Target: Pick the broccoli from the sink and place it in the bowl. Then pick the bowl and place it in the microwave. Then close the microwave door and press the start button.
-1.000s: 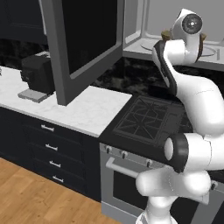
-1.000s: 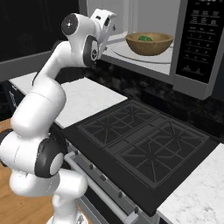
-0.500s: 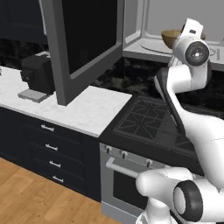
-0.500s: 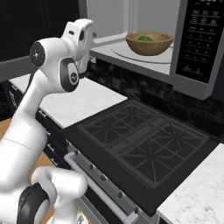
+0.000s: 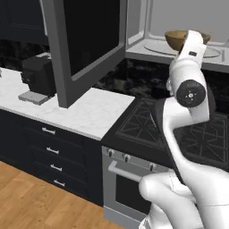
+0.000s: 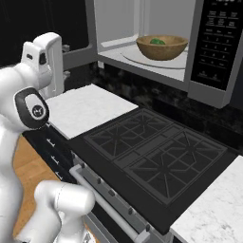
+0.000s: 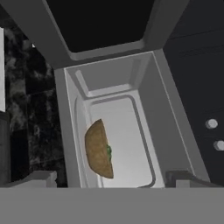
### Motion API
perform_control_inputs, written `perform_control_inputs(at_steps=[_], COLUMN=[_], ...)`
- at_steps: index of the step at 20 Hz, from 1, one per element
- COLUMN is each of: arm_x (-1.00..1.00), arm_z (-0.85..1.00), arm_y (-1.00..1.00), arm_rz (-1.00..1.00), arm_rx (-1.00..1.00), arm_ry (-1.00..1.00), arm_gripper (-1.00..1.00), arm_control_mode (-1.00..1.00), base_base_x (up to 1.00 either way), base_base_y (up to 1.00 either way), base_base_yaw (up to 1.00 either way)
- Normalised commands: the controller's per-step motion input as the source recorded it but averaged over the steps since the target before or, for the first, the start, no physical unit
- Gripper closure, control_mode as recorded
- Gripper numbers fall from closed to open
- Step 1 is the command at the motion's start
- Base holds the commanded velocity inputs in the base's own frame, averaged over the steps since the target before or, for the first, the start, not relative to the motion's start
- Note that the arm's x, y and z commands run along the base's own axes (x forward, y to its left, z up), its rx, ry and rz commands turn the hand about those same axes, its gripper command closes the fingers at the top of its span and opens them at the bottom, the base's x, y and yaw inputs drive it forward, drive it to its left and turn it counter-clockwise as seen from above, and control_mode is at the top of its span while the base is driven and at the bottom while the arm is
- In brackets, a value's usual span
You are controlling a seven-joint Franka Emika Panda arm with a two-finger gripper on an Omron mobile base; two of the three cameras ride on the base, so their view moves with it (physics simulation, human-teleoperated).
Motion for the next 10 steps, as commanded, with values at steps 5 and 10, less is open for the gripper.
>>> perform_control_inputs(at_steps=[5,10], arm_x=[-0.97,-0.86], arm_z=[0.26,0.31], arm_y=[0.70,0.43], arm_rz=[-0.01,-0.05], arm_rx=[0.00,0.00], arm_ry=[-0.05,-0.02], arm_gripper=[-1.00,-1.00], arm_control_mode=[-1.00,-1.00], base_base_x=[0.00,0.00], base_base_y=[0.00,0.00], base_base_yaw=[0.00,0.00])
